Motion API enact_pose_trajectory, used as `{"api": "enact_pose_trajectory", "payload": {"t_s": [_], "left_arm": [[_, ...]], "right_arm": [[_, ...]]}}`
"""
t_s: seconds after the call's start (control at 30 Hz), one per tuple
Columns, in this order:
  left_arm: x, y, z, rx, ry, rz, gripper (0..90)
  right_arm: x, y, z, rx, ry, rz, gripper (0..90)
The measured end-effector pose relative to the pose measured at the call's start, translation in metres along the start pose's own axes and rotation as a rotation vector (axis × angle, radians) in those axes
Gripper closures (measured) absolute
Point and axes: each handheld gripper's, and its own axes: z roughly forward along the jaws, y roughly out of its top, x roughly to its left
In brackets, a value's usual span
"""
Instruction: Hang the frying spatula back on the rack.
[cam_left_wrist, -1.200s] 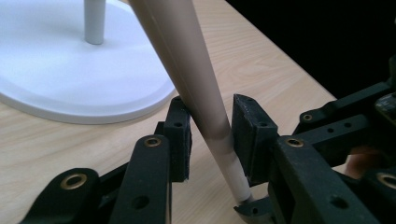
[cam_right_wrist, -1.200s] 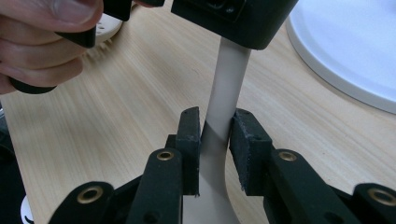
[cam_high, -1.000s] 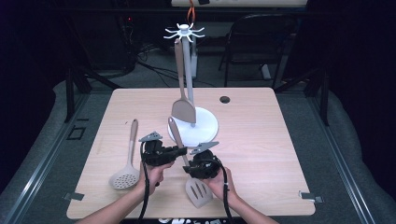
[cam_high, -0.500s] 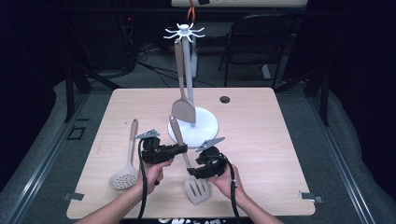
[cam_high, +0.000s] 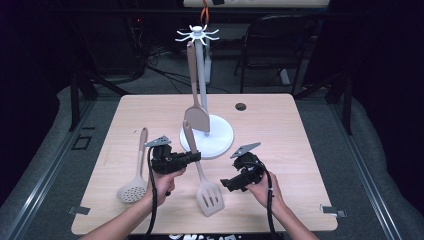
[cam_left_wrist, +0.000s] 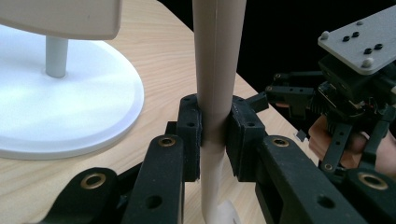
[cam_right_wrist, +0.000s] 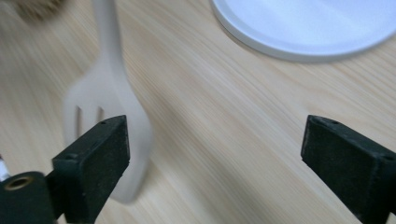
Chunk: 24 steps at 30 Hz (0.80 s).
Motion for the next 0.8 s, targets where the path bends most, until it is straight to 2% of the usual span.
{"api": "enact_pose_trajectory", "payload": {"t_s": [0.07,0.1,0.13,0.17,0.2,0.27,0.4,0.5,0.57,0.7,0.73,0.8], "left_arm": [[-0.001,0.001,0.000,-0.003,-0.002,0.004,77.1],[-0.002,0.001,0.000,-0.005,-0.006,0.014,77.1],[-0.004,0.003,0.000,-0.011,-0.012,0.031,77.0],[-0.004,0.003,0.000,-0.011,-0.012,0.031,77.0],[-0.005,0.004,0.000,-0.014,-0.013,0.040,77.0],[-0.007,0.006,0.000,-0.017,-0.012,0.057,77.1],[-0.012,0.009,0.001,-0.016,-0.016,0.071,77.1],[-0.015,0.011,0.001,-0.015,-0.031,0.077,77.2],[-0.019,0.015,0.003,-0.011,-0.045,0.103,77.2],[-0.024,0.018,0.004,-0.005,-0.046,0.135,77.2],[-0.026,0.020,0.005,-0.003,-0.049,0.156,77.2],[-0.028,0.022,0.005,-0.005,-0.051,0.163,77.2]], "right_arm": [[-0.005,-0.004,-0.002,0.011,-0.023,0.011,2.3],[-0.009,-0.006,-0.002,0.036,-0.024,0.022,0.0],[-0.011,-0.009,-0.003,0.036,-0.016,0.039,0.0],[-0.013,-0.011,-0.005,0.046,-0.013,0.051,0.0],[-0.013,-0.011,-0.005,0.046,-0.013,0.051,0.0],[-0.017,-0.018,-0.010,0.041,-0.045,0.045,0.0],[-0.024,-0.029,-0.019,0.024,-0.071,0.057,0.0],[-0.030,-0.041,-0.025,0.031,-0.096,0.088,0.0],[-0.036,-0.047,-0.026,0.047,-0.096,0.103,0.0],[-0.042,-0.049,-0.027,0.047,-0.111,0.121,0.0],[-0.044,-0.048,-0.026,0.043,-0.117,0.120,0.0],[-0.044,-0.048,-0.025,0.052,-0.118,0.118,0.0]]}}
